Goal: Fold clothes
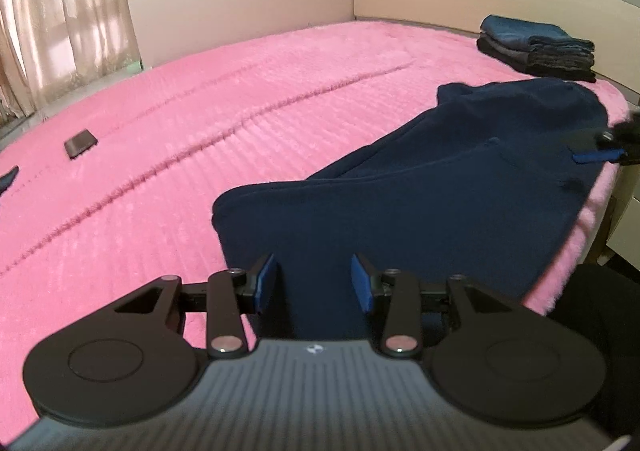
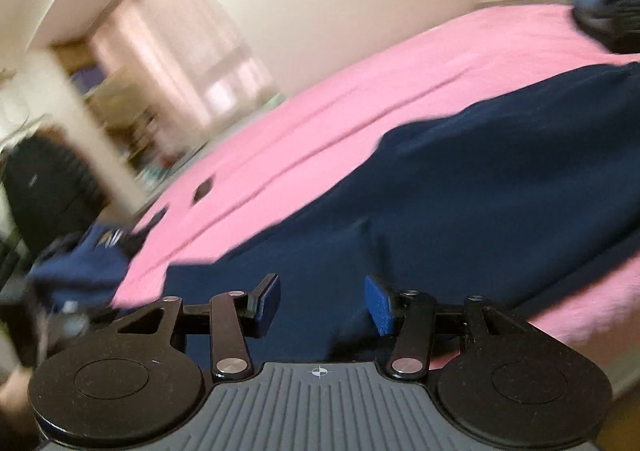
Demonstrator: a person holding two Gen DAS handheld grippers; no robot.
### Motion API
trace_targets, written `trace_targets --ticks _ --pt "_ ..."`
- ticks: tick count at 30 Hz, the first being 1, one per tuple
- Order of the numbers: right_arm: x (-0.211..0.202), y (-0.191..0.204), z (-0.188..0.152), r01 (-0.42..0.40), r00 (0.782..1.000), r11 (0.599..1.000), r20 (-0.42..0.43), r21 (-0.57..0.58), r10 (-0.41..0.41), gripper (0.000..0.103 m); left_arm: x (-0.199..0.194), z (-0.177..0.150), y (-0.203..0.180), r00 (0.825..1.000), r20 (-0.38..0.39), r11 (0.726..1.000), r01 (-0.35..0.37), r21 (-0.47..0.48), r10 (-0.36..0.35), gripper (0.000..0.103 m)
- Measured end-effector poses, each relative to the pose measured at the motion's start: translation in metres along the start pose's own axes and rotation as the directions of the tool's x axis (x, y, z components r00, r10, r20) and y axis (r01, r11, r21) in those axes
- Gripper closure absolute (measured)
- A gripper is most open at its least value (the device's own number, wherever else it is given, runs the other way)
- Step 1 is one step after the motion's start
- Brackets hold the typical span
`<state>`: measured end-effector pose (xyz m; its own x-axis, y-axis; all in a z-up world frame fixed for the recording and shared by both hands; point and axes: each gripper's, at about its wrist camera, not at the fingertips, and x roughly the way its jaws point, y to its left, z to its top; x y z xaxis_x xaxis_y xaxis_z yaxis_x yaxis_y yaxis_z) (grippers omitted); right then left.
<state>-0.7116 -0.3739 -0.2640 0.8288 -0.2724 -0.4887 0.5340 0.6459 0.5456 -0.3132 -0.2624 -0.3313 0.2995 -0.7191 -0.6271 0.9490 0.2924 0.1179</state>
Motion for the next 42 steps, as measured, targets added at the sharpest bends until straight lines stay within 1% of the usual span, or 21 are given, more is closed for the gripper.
trace_targets --ticks 1,2,4,6,9,11,13,16,18,21,23,26,27,30,33,34,35,36,38,40,42 --pt "0.008 -0.004 -0.004 -0.008 0.999 1.0 -0.04 0.004 0.008 0.053 0.006 0.0 0.002 1.0 -0.016 1.0 -0.003 -0.002 0.003 0.065" --pt "0.011 -0.008 -0.006 -0.022 0.999 1.0 -0.045 0.019 0.023 0.053 0.011 -0.001 0.004 1.0 -0.028 1.0 -0.005 -0.003 0.005 0.065" --pt "0.006 -0.01 -0.003 -0.023 0.999 0.999 -0.048 0.035 0.025 0.053 0.017 -0.002 0.01 0.999 -0.039 1.0 0.003 -0.015 -0.003 0.065" --pt "-0.003 -0.004 0.003 -0.01 0.999 1.0 -0.03 -0.007 0.01 0.053 0.016 0.0 0.015 0.999 -0.043 0.999 0.006 -0.039 -0.008 0.065" --pt "-0.009 -0.007 -0.001 -0.022 0.999 0.998 -0.044 -0.051 0.02 0.052 0.005 0.006 0.022 1.0 -0.01 0.996 0.008 -0.091 -0.009 0.071" --pt "0.002 -0.004 -0.004 -0.016 0.998 0.999 -0.06 -0.042 0.014 0.053 0.003 0.009 0.029 1.0 0.012 0.991 0.025 -0.134 -0.024 0.07" --pt "0.004 0.001 -0.002 -0.006 0.998 0.999 -0.063 -0.037 0.003 0.052 0.006 0.013 0.036 1.0 0.018 0.987 0.015 -0.16 -0.012 0.071" --pt "0.011 0.008 -0.003 0.005 0.998 0.999 -0.065 -0.038 -0.007 0.052 0.011 0.022 0.045 0.999 0.036 0.983 0.021 -0.184 -0.015 0.071" --pt "0.017 0.012 -0.003 0.008 0.998 0.999 -0.066 -0.045 -0.011 0.052 0.021 0.027 0.048 1.0 0.024 0.982 0.011 -0.187 -0.006 0.071" --pt "0.025 0.021 0.0 0.019 0.997 0.999 -0.078 -0.051 -0.023 0.052 0.045 0.027 0.054 0.999 -0.047 0.984 -0.033 -0.172 0.025 0.066" --pt "0.027 0.029 0.003 0.022 0.997 0.998 -0.074 -0.055 -0.026 0.052 0.054 0.025 0.057 0.998 -0.067 0.986 -0.028 -0.166 0.017 0.064" --pt "0.034 0.035 0.002 0.011 0.996 0.997 -0.086 -0.08 -0.018 0.052 0.057 0.025 0.058 0.997 -0.079 0.988 -0.018 -0.156 0.006 0.063" --pt "0.041 0.033 -0.002 0.015 0.993 0.997 -0.111 -0.081 -0.024 0.052 0.058 0.025 0.06 0.997 -0.082 0.986 -0.013 -0.164 0.0 0.061" --pt "0.043 0.034 -0.006 0.02 0.993 0.994 -0.114 -0.104 -0.032 0.052 0.06 0.022 0.068 0.997 -0.082 0.979 0.001 -0.203 -0.018 0.056" --pt "0.037 0.049 -0.002 0.042 0.992 0.987 -0.113 -0.153 -0.06 0.05 0.045 0.022 0.069 0.997 -0.07 0.98 -0.003 -0.2 -0.012 0.057" --pt "0.034 0.056 -0.004 0.043 0.993 0.98 -0.104 -0.196 -0.064 0.037 0.038 0.023 0.069 0.998 -0.063 0.981 -0.008 -0.192 -0.004 0.059" --pt "0.03 0.065 -0.006 0.041 0.994 0.967 -0.091 -0.251 -0.066 0.019 0.027 0.022 0.068 0.999 -0.052 0.985 -0.012 -0.175 0.003 0.062" --pt "0.028 0.076 -0.01 0.03 0.995 0.95 -0.078 -0.311 -0.057 0.016 0.015 0.02 0.067 0.999 -0.04 0.988 -0.016 -0.153 0.01 0.064" --pt "0.027 0.097 -0.02 -0.021 0.996 0.908 -0.087 -0.419 -0.017 0.016 -0.01 0.014 0.063 1.0 -0.017 0.995 -0.022 -0.095 0.021 0.064" --pt "0.031 0.117 -0.031 -0.058 0.994 0.857 -0.112 -0.513 0.0 0.016 -0.036 0.002 0.053 1.0 -0.011 1.0 -0.024 0.015 0.024 0.063" --pt "0.037 0.133 -0.044 -0.074 0.992 0.802 -0.126 -0.592 -0.002 0.016 -0.058 -0.015 0.04 1.0 -0.005 0.989 0.002 0.146 -0.001 0.061"
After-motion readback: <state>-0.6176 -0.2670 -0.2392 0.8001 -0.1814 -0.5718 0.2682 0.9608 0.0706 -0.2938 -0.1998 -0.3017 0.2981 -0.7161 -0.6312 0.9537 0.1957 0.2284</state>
